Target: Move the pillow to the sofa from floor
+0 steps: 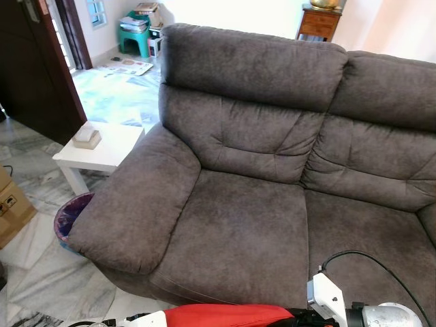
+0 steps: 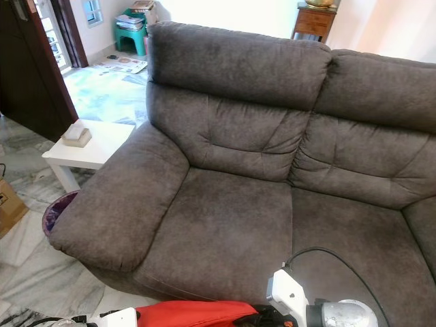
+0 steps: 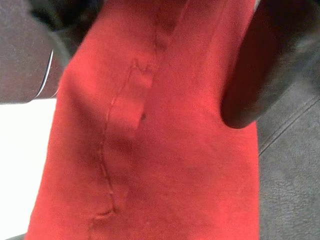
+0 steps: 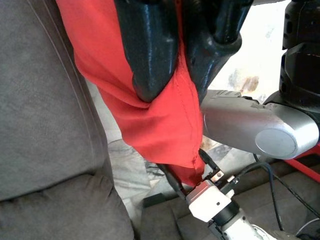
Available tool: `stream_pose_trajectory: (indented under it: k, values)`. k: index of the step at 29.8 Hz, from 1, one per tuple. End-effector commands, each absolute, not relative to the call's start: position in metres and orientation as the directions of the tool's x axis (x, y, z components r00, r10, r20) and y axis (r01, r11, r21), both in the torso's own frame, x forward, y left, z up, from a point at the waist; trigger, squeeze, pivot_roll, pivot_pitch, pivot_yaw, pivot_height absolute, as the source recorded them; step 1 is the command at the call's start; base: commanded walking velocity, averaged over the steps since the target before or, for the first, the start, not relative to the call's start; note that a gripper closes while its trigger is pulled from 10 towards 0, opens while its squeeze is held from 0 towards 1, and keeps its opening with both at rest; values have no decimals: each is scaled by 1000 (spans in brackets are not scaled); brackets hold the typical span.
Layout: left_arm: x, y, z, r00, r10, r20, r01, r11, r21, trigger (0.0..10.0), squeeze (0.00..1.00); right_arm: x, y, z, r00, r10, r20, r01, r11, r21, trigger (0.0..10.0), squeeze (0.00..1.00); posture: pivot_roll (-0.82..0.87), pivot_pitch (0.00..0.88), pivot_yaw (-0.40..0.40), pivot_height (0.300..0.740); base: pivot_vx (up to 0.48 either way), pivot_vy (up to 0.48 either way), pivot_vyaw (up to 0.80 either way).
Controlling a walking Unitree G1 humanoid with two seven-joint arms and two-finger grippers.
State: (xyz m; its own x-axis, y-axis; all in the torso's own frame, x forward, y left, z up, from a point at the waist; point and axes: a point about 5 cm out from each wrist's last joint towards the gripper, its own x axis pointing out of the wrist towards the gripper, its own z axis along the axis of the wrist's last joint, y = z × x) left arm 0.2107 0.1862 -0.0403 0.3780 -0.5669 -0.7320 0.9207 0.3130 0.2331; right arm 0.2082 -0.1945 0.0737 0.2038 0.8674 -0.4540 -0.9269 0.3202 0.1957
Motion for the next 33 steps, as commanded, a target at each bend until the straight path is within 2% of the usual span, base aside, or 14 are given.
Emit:
stream_pose_trajectory:
  k: [1, 4, 14, 20, 25, 29, 33]
  values:
    - [205, 195, -41, 334, -565, -754, 937, 285, 201, 0, 0, 214, -191, 92, 228, 893, -389, -945, 298, 131, 10000, 0, 19, 83, -75, 740, 0, 0, 0]
    - [197, 202, -43, 267, -553, -789, 960, 221, 170, 0, 0, 215, -191, 90, 228, 891, -392, -944, 301, 134, 10000, 0, 29, 84, -72, 740, 0, 0, 0]
    - [188, 218, -44, 202, -505, -839, 979, 135, 154, 0, 0, 214, -185, 86, 226, 892, -391, -944, 300, 140, 10000, 0, 46, 90, -63, 740, 0, 0, 0]
    - [197, 214, -40, 288, -519, -805, 956, 196, 217, 0, 0, 215, -182, 86, 227, 895, -384, -944, 299, 138, 10000, 0, 48, 91, -59, 740, 0, 0, 0]
    - [201, 213, -40, 318, -503, -803, 948, 193, 254, 0, 0, 215, -181, 86, 230, 895, -381, -945, 300, 132, 10000, 0, 50, 90, -56, 740, 0, 0, 0]
    - [205, 216, -42, 376, -430, -821, 926, 206, 316, 0, 0, 218, -179, 82, 264, 889, -374, -937, 328, 119, 10000, 0, 58, 96, -49, 740, 0, 0, 0]
    - [201, 214, -45, 402, -441, -803, 914, 242, 325, 0, 0, 214, -174, 80, 249, 899, -360, -938, 316, 139, 10000, 0, 61, 97, -48, 740, 0, 0, 0]
